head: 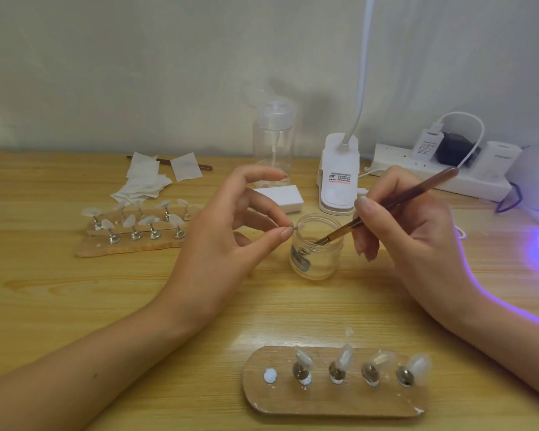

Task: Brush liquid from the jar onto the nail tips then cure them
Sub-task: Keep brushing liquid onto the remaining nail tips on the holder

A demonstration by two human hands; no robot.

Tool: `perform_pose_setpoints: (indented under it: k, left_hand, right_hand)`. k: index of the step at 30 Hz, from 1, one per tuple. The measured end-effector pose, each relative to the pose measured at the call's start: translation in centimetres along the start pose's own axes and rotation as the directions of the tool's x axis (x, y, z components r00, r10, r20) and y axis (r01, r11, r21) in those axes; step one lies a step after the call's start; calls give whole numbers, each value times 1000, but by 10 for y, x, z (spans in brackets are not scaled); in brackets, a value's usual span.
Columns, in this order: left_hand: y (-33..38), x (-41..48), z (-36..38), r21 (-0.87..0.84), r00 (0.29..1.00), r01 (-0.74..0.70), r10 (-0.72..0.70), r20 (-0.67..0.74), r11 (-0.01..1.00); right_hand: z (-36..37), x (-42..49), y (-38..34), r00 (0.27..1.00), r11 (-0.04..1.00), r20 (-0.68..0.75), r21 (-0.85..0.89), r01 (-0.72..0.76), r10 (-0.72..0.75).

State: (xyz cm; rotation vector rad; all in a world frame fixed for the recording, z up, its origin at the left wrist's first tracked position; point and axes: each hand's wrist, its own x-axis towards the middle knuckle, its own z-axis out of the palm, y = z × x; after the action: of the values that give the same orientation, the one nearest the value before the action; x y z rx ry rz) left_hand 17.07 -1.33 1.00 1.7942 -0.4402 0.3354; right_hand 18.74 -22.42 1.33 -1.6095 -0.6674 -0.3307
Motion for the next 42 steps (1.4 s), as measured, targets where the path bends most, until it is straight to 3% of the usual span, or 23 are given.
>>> perform_pose_setpoints:
  k: [5,16,29,42]
  left_hand:
    - [-2,0,0,-23,1000,9,-8,19,1000]
    - [-3,0,-1,-63,998,57,-56,30,996]
    - [-3,1,0,-81,996,82,-79,42,993]
    - [-3,0,0,-71,997,74,-72,33,995]
  right_hand:
    - [-2,2,3,998,998,-28,22,-60,61]
    - [-14,7,9,942,956,-260,253,-146,213]
    - [-10,8,4,967,943,-137,285,-171,216]
    - [-11,7,4,952,937,-155,277,-214,264]
